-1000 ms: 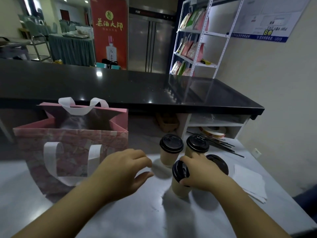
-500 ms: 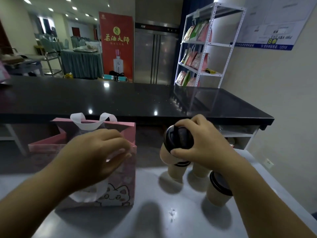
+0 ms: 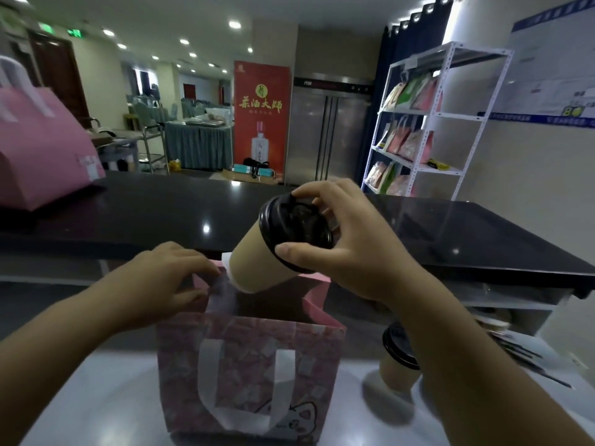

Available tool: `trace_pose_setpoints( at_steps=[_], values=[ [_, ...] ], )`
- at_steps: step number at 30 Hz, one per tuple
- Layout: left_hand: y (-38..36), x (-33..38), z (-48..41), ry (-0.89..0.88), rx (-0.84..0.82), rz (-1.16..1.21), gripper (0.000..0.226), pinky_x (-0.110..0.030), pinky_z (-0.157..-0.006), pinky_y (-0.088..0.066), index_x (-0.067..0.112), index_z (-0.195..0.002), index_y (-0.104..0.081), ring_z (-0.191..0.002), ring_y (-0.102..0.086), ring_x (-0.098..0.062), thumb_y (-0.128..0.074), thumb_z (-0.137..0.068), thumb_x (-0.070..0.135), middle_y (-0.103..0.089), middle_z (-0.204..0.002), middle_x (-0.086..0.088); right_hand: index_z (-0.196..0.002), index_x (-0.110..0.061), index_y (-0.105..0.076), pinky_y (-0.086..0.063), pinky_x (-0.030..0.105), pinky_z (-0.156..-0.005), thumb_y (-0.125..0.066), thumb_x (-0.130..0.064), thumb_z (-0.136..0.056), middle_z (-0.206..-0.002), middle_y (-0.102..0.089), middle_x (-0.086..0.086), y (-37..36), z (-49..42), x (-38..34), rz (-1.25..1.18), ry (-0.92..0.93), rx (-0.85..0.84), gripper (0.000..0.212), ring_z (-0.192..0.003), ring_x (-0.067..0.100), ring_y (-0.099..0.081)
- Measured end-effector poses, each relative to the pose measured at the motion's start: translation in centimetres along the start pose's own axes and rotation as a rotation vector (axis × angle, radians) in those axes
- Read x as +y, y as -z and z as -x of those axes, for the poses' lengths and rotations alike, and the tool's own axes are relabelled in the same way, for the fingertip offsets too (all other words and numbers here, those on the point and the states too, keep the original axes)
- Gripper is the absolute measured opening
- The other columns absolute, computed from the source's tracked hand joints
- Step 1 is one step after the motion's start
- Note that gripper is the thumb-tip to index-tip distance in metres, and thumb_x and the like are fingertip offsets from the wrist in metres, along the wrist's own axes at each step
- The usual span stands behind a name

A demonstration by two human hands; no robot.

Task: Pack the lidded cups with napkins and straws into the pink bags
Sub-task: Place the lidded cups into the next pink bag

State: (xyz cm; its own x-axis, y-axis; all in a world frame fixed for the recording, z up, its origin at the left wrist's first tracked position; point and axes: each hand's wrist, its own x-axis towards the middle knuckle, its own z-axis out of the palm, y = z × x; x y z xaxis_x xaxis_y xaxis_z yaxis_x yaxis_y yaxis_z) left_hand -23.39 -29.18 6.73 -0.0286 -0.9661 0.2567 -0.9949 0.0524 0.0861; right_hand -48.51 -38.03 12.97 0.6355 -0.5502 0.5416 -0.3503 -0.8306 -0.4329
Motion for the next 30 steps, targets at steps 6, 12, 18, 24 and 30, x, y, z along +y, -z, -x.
trace_pose_setpoints(
  at_steps=[6,12,18,24,30],
  values=[
    [-1.2,-3.0,0.0,-0.009,-0.141,0.016,0.033,-0.032,-0.1,-0.036,0.048,-0.119,-0.05,-0.119,-0.031,0.0,-0.052,-0.087,0.041,-0.046,-0.123,0.03,-0.121,-0.042,-0.043,-0.05,0.029,-0.085,-0.065,-0.063,-0.066,-0.11,-0.04,-0.014,-5.5,-1.6,0.4,-0.041,-0.008,-0.184,0.063,-0.102,0.008,-0.048],
    [-1.5,-5.1,-0.4,-0.038,-0.133,0.068,0.036,-0.019,-0.09,-0.035,0.048,-0.117,-0.047,-0.107,-0.031,0.002,-0.054,-0.082,0.045,-0.041,-0.107,0.028,-0.126,-0.051,-0.035,-0.05,0.028,-0.084,-0.064,-0.066,-0.066,-0.109,-0.036,-0.017,-7.9,-2.4,1.9,0.126,-0.025,-0.379,0.068,-0.103,0.007,-0.044],
    [-2.2,-5.5,0.3,-0.105,-0.161,0.046,0.032,-0.018,-0.092,-0.037,0.046,-0.102,-0.045,-0.12,-0.021,0.001,-0.056,-0.074,0.057,-0.031,-0.124,0.023,-0.129,-0.05,-0.034,-0.045,0.021,-0.081,-0.068,-0.059,-0.067,-0.111,-0.031,-0.015,-9.1,-2.9,2.1,0.317,0.089,-0.645,0.071,-0.102,0.008,-0.036],
    [-2.7,-4.9,1.5,-0.093,-0.256,0.104,0.06,-0.01,-0.084,-0.027,0.046,-0.102,-0.036,-0.13,-0.002,0.0,-0.055,-0.056,0.079,0.013,-0.138,0.036,-0.125,-0.055,-0.036,-0.049,0.026,-0.087,-0.076,-0.05,-0.065,-0.115,-0.032,-0.023,-9.0,-3.6,1.8,0.168,0.082,-0.826,0.072,-0.109,0.005,-0.042],
    [-2.9,-4.6,2.1,-0.117,-0.255,0.183,0.091,-0.01,-0.087,-0.025,0.055,-0.12,-0.015,-0.131,0.001,0.001,-0.06,-0.045,0.08,0.015,-0.137,0.036,-0.13,-0.051,-0.032,-0.048,0.027,-0.087,-0.074,-0.05,-0.069,-0.121,-0.032,-0.016,-11.6,-4.3,1.9,0.305,0.155,-0.833,0.074,-0.108,0.009,-0.04]
  ],
)
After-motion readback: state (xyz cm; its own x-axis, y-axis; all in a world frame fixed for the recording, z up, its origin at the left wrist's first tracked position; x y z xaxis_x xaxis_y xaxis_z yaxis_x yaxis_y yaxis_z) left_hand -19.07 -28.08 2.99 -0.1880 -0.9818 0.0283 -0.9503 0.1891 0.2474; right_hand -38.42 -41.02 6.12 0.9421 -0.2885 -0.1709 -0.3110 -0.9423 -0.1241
